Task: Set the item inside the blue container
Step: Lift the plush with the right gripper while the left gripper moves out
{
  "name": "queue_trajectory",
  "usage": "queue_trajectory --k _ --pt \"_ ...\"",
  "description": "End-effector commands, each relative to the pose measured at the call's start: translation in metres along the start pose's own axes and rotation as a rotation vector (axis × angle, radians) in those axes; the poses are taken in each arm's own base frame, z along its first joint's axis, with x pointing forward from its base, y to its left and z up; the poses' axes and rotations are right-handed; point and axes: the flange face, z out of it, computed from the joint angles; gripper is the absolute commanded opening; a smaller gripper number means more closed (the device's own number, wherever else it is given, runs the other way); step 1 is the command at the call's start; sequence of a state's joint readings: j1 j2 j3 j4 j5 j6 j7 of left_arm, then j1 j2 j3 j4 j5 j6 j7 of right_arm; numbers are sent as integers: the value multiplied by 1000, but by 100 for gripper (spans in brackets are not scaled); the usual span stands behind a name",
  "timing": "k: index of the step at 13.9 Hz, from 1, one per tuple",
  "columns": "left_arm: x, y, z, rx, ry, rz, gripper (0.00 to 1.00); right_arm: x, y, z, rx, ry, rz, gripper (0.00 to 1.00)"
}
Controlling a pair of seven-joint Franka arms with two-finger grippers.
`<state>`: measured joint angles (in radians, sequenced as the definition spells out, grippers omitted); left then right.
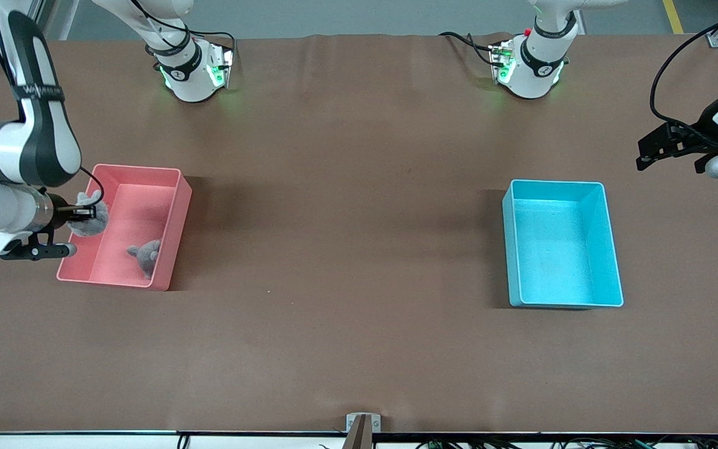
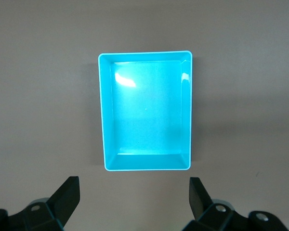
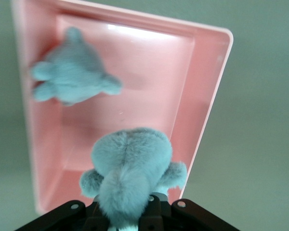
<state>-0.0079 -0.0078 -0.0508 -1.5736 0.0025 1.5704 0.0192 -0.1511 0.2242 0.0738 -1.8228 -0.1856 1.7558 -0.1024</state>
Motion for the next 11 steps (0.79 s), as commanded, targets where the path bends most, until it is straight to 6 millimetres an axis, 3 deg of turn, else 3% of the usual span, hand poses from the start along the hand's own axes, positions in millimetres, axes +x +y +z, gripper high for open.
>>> queue_trajectory --k 1,4,6,8,11 --pt "2 0 -2 5 8 13 100 1 -50 -45 -11 8 -52 10" --pt "5 -2 3 4 0 10 100 6 -150 -63 112 42 -27 10" --pt "8 -2 9 4 -5 10 100 8 -237 -64 151 84 11 10" --pt "12 -2 17 -2 -20 1 100 4 -340 -47 182 112 81 10" --pt "19 -9 34 -15 -47 -17 100 -7 -469 -7 208 176 178 10"
